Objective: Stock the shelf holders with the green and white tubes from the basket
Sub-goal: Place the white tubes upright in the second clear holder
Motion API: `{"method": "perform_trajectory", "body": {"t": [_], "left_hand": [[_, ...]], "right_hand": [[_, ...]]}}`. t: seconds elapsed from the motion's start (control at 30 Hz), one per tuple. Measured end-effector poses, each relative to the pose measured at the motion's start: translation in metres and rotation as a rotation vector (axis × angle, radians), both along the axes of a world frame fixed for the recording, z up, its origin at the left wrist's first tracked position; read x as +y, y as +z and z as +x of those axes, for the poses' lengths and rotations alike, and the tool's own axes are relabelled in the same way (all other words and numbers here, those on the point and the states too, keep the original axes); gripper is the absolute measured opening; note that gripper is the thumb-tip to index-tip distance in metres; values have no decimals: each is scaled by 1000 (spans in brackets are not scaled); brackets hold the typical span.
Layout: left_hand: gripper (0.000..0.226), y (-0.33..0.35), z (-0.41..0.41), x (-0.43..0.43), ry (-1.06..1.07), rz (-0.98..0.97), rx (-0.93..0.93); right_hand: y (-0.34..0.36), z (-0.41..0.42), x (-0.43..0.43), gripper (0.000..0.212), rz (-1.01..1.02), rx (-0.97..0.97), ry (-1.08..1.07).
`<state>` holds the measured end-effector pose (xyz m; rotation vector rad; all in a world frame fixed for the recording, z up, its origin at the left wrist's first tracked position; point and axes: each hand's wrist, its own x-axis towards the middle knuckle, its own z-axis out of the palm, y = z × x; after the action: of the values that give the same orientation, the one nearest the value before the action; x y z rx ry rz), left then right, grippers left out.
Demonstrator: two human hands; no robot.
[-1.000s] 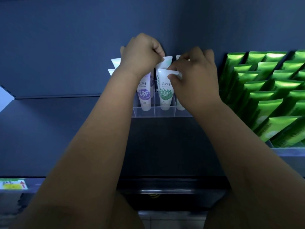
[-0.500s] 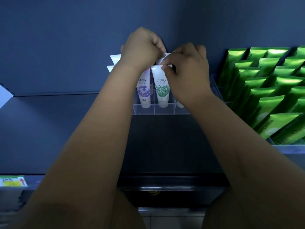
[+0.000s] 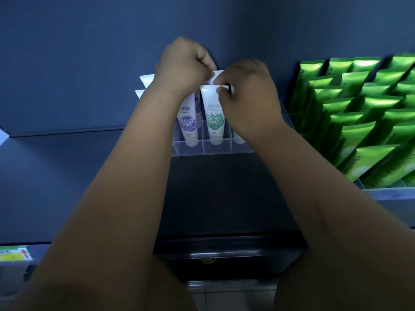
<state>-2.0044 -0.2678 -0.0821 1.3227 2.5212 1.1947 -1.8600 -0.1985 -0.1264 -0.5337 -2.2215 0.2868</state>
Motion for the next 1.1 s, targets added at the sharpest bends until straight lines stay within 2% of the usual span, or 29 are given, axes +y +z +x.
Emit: {"method": "perform_trajectory", "body": {"t": [0.2,0.47,0.57,0.67,0.77,0.9,1.1], "left_hand": [[28,-1,1,-1,10,-7,-7],[11,4,0,-2,-21,84,-10],[10,8,12,-10,52,137,89],[23,10,25,-27,147,116,282],[32,14,38,-57,226,108,423],[42,3,57,-117,304,87,429],[60,-45,108,-266,506,-49,456]], "right_hand": [[1,2,-1,22,27,-33,-13],[-1,0,2,27,-17,-22,30],[1,2,-2,30,5,10,28],[3,6,-13,35,-29,75,36],[9,12,-31,43,-124,114,62],[19,24,-72,42,-134,188,96],[21,36,-183,46,-161,-42,373]]}}
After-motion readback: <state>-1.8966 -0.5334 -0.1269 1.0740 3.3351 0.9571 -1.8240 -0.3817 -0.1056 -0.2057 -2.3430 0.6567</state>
